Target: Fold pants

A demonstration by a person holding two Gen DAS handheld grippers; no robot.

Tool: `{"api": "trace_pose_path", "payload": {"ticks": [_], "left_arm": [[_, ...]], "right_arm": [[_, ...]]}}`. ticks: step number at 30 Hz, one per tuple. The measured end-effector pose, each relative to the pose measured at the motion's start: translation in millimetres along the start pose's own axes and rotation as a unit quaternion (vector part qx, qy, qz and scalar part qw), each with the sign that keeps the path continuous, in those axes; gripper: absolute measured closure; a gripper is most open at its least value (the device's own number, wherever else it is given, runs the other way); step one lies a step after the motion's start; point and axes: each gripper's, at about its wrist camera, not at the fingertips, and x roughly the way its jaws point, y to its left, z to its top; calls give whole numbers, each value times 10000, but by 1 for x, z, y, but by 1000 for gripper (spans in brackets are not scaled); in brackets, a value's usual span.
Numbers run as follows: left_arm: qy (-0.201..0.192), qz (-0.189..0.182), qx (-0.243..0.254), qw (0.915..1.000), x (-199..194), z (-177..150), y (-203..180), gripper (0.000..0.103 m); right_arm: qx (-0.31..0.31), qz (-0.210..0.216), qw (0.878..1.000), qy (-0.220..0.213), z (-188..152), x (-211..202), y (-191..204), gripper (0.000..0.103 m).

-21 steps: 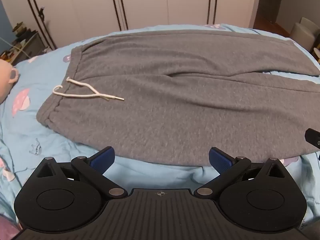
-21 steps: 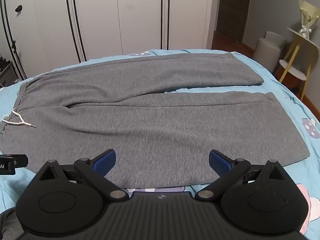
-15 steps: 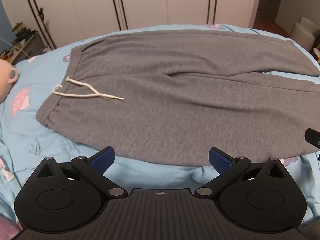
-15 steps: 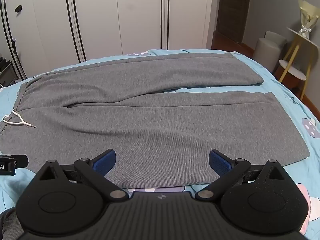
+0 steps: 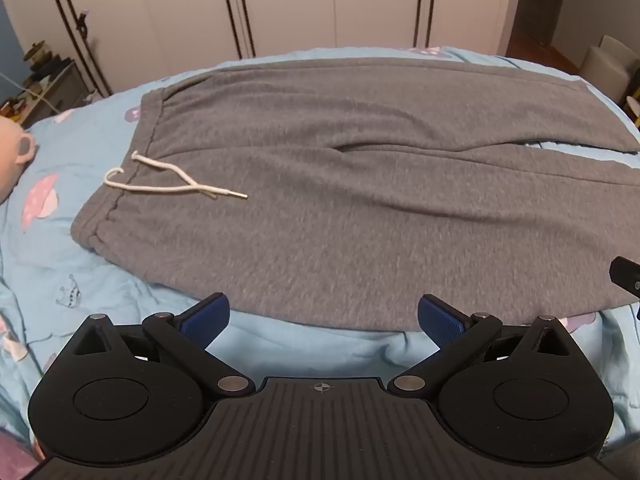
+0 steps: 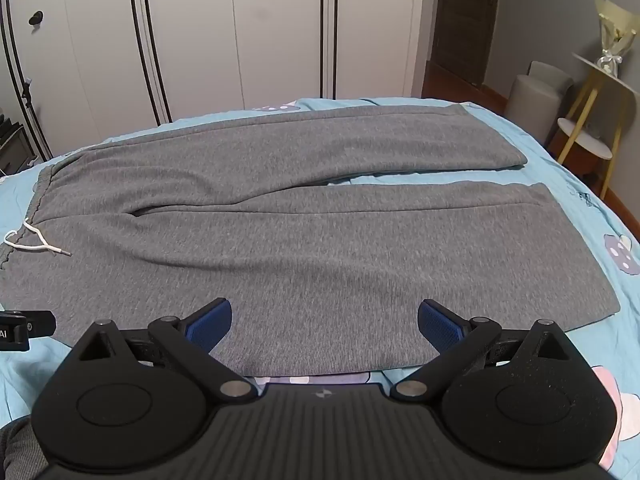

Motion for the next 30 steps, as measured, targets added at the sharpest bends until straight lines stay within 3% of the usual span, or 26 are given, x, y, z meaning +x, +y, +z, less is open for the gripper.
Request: {"api": "trace_pose_path", "payload": {"ticks": [30], "left_arm": [[26, -70, 44, 10000, 1, 1, -2, 0]], "right_arm": [[-1, -11, 10000, -9, 0, 1, 0, 3]]}}
